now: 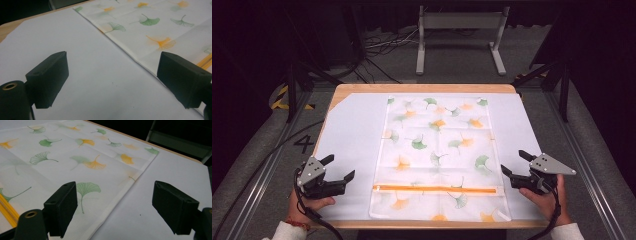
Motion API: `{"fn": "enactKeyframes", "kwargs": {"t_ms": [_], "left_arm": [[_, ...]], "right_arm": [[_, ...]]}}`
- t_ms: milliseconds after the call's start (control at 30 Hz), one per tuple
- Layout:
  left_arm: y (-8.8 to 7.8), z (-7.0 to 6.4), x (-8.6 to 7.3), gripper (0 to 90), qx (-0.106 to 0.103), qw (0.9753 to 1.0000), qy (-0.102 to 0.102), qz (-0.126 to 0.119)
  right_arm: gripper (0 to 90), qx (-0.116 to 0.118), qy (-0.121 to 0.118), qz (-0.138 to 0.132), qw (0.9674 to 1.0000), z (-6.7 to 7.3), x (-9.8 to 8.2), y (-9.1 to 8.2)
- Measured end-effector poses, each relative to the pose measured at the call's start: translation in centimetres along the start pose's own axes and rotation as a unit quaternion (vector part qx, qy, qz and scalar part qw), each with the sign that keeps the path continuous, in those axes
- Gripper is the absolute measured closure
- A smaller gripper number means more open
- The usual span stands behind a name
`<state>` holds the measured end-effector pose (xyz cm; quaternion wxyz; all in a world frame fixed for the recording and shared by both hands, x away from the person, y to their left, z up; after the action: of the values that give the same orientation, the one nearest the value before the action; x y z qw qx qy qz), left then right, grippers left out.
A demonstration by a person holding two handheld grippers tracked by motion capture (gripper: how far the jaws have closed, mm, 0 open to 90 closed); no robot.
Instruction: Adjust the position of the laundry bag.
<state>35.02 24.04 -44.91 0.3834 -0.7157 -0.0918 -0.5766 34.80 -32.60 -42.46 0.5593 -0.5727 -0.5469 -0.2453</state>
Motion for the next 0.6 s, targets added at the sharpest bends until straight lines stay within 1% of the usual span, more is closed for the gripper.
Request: {"fn": "enactKeyframes", "kwargs": {"t_ms": [67,100,133,167,233,300,333,367,400,433,467,500,533,567,600], "left_arm": [[0.1,-0.2,-0.1,11.0,0.000,1.0000,0.001,0.002],[0.2,-0.3,-0.2,11.6,-0.011,0.9999,-0.007,-0.005],[0.2,-0.3,-0.2,11.4,-0.011,0.9999,-0.007,-0.005],[0.1,-0.3,-0.4,11.4,-0.016,0.9997,-0.015,-0.008],[-0.1,-0.2,-0.6,12.1,-0.018,0.9995,-0.022,-0.012],[-0.1,0.0,-0.6,12.7,-0.015,0.9997,-0.015,-0.012],[-0.1,0.0,-0.6,12.7,-0.014,0.9998,-0.010,-0.011],[0.0,0.2,-0.6,12.7,-0.013,0.9999,0.001,-0.005],[0.2,0.5,-0.4,12.6,-0.009,0.9999,0.012,0.003],[0.2,0.5,-0.4,12.3,-0.009,0.9999,0.012,0.003],[0.3,0.7,-0.3,12.3,0.009,0.9994,0.029,0.018],[0.4,0.8,-0.2,12.3,0.042,0.9965,0.062,0.036],[0.5,0.9,-0.1,12.3,0.054,0.9949,0.074,0.042],[0.5,1.0,-0.1,12.5,0.057,0.9951,0.071,0.040],[0.6,1.0,-0.1,13.1,0.052,0.9959,0.064,0.039]], "right_arm": [[21.1,0.002,-0.002,0.000,1.0000,0.1,0.1,0.1],[21.1,0.005,-0.002,0.000,1.0000,0.2,0.2,0.2],[21.1,0.007,-0.001,0.000,1.0000,0.3,0.2,0.3],[21.1,0.007,-0.001,0.000,1.0000,0.3,0.2,0.3],[21.1,0.013,-0.006,0.001,0.9999,0.7,0.3,0.5],[21.1,0.023,-0.014,-0.003,0.9996,1.2,0.5,0.7],[21.1,0.023,-0.014,-0.003,0.9996,1.2,0.5,0.7],[21.1,0.023,-0.016,-0.003,0.9996,1.4,0.6,0.7],[21.6,0.034,-0.019,-0.005,0.9993,1.7,0.7,0.7],[21.6,0.034,-0.019,-0.005,0.9993,1.7,0.7,0.7],[21.7,0.035,-0.022,-0.004,0.9991,1.9,0.7,0.7],[21.8,0.036,-0.023,-0.002,0.9991,2.1,0.8,0.8],[21.8,0.038,-0.025,-0.002,0.9990,2.3,0.8,0.9],[21.9,0.039,-0.027,-0.001,0.9989,2.4,0.9,1.0],[21.8,0.040,-0.032,0.001,0.9987,2.7,0.9,1.1]]}}
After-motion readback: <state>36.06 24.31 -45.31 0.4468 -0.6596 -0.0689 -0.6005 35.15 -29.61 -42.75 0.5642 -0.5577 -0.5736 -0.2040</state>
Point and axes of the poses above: each handheld gripper's, and its own axes: y roughly forward along the jaws, x roughly out of its top, z roughly to its left, the point moved 4 cm from there along y, roughly forward along the jaws, and after that the axes turned 13 degrees about -x, right-handed, at the moved point
